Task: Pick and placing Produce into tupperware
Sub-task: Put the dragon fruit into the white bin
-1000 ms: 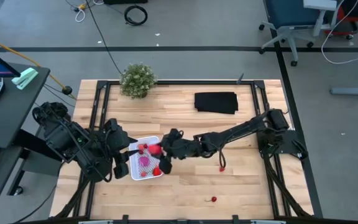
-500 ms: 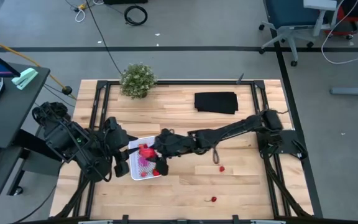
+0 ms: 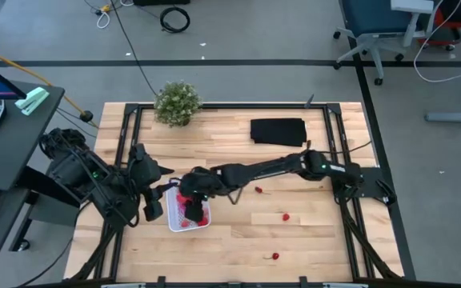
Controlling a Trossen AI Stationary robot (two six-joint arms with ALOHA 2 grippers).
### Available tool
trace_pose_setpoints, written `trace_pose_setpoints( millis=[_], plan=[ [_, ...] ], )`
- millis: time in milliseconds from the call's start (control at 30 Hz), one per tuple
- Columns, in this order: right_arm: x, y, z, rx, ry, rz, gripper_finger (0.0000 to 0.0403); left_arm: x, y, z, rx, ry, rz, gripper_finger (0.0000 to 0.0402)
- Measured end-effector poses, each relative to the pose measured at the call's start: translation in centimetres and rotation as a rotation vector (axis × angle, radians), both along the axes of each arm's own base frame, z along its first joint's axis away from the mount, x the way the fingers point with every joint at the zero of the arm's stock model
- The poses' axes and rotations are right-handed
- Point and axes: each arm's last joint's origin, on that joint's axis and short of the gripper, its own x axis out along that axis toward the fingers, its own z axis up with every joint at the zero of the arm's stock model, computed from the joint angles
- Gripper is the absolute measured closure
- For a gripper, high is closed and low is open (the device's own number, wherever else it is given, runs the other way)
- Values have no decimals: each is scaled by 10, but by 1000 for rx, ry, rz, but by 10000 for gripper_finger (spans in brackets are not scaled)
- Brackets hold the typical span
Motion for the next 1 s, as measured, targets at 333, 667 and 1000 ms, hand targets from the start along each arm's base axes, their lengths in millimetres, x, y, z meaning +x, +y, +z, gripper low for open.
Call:
trace_pose_setpoints(
  millis=[333, 667, 1000],
  plan=[
    [9, -18, -26, 64, 125, 23, 169, -1, -1, 0, 3, 4, -7, 239],
    [8, -26, -30, 53, 156, 70, 162, -1, -1, 0, 6, 5, -8, 239],
    [7, -10, -29, -24, 122, 170, 139, -1, -1, 0, 6, 5, -8, 239]
  ],
)
